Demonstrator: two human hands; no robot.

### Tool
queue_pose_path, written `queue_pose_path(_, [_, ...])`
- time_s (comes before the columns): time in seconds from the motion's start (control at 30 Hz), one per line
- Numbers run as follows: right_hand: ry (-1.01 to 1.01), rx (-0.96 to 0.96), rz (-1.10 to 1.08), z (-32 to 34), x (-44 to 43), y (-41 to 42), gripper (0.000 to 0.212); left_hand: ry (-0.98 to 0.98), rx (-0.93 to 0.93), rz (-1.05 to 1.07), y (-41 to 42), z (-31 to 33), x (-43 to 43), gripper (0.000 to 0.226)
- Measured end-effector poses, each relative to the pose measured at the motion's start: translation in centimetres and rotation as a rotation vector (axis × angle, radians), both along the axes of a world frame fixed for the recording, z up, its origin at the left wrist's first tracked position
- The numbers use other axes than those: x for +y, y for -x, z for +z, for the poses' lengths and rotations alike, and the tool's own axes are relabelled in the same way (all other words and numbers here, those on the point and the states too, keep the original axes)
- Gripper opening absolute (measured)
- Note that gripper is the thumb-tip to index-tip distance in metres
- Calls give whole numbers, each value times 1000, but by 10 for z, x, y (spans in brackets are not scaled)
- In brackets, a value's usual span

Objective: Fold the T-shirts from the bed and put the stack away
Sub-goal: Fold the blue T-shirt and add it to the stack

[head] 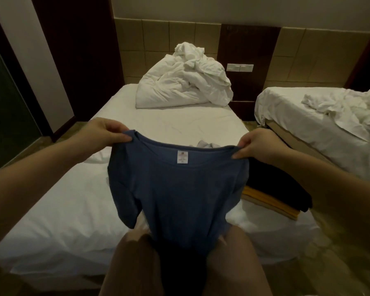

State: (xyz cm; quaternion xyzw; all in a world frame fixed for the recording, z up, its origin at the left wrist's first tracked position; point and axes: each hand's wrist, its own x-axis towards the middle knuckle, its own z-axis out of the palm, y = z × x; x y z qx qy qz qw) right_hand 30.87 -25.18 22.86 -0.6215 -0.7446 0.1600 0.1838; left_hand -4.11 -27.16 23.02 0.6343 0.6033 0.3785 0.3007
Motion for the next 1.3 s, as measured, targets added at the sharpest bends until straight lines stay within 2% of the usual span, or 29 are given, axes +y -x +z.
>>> queue_pose_path(0.2, [-272,89,-71,46,13,4,16,-173,-64,-11,-4,36,-4,8])
queue_pose_path(0.33, [-393,545,-87,64,15,3,18,-307,-285,35,2,55,-5,14])
queue_pose_path(0.4, [-339,662,-64,66,16,3,20,-290,-238,-2,1,61,-6,18])
queue_pose_path(0.47, [-361,636,-44,77,17,1,17,-301,-195,-1,2,71,-8,15])
queue_pose_path(0.57, [-446,743,6,103,17,0,13,-321,-238,-26,3,94,-7,18])
queue_pose_path(0.67, [-426,394,32,119,17,4,17,-296,-147,-15,5,104,-4,22])
queue_pose_path(0.7, [-460,371,36,127,17,2,20,-328,-167,35,7,109,-3,19])
queue_pose_path(0.77, [-507,472,50,145,9,-2,20,-364,-212,84,11,118,-3,16])
queue_pose_path(0.87, [-247,311,110,158,0,0,18,-257,-185,47,11,121,-4,16])
queue_pose_path(0.9, [-178,338,130,158,0,0,19,-226,-211,25,10,121,-4,16])
queue_pose_path(1.0, [7,637,185,157,3,-4,17,-142,-315,-15,10,122,-6,18])
queue_pose_path(1.1, [297,738,210,152,2,-4,20,-87,-326,-45,11,120,-5,19])
queue_pose_path(1.2, [374,697,190,147,2,-2,19,-24,-328,-58,13,115,-5,23])
queue_pose_path(1.3, [398,809,154,149,5,-4,18,10,-321,-107,15,109,-6,27])
